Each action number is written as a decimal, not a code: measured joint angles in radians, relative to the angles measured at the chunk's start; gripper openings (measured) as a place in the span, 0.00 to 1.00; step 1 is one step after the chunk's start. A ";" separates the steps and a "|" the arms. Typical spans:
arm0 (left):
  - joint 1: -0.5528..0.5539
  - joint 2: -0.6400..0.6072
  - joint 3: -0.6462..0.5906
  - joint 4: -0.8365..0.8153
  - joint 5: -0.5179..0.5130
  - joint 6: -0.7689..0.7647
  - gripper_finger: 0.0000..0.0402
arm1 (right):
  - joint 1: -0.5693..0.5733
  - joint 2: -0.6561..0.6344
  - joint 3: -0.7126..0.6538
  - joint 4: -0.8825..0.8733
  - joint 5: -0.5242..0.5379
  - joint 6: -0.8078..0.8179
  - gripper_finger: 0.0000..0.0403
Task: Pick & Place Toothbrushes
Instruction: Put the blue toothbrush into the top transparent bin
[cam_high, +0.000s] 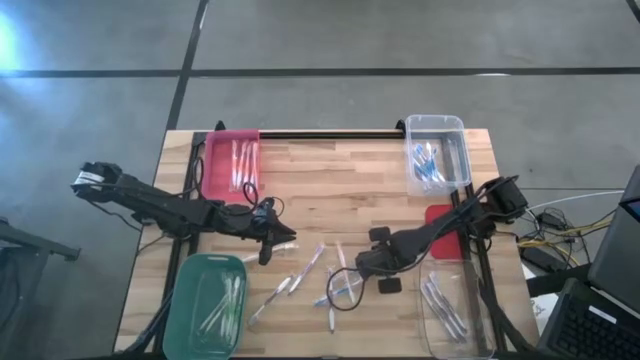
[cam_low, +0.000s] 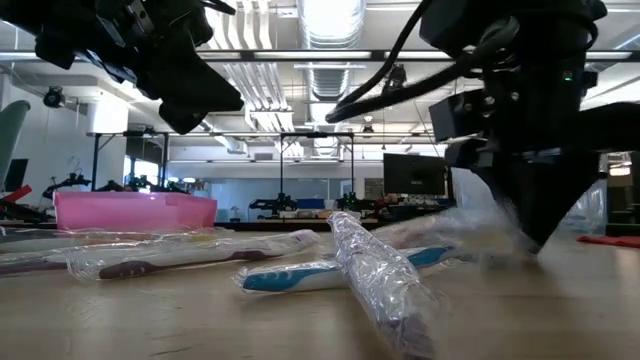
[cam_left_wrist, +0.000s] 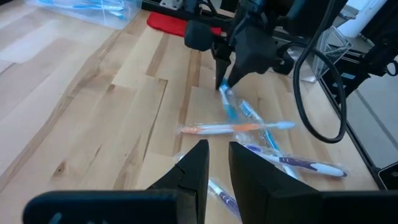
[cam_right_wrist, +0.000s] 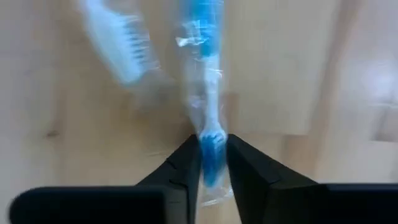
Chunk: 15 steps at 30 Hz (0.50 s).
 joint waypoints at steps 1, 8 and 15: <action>0.000 0.000 0.000 0.000 0.000 0.000 0.17 | -0.001 0.001 0.007 -0.010 0.009 -0.004 0.16; 0.000 0.000 0.000 -0.002 0.000 0.000 0.17 | -0.001 0.001 0.070 -0.200 0.012 -0.006 0.05; 0.000 0.000 0.000 -0.002 0.000 0.000 0.17 | -0.002 0.001 0.166 -0.499 0.075 0.014 0.07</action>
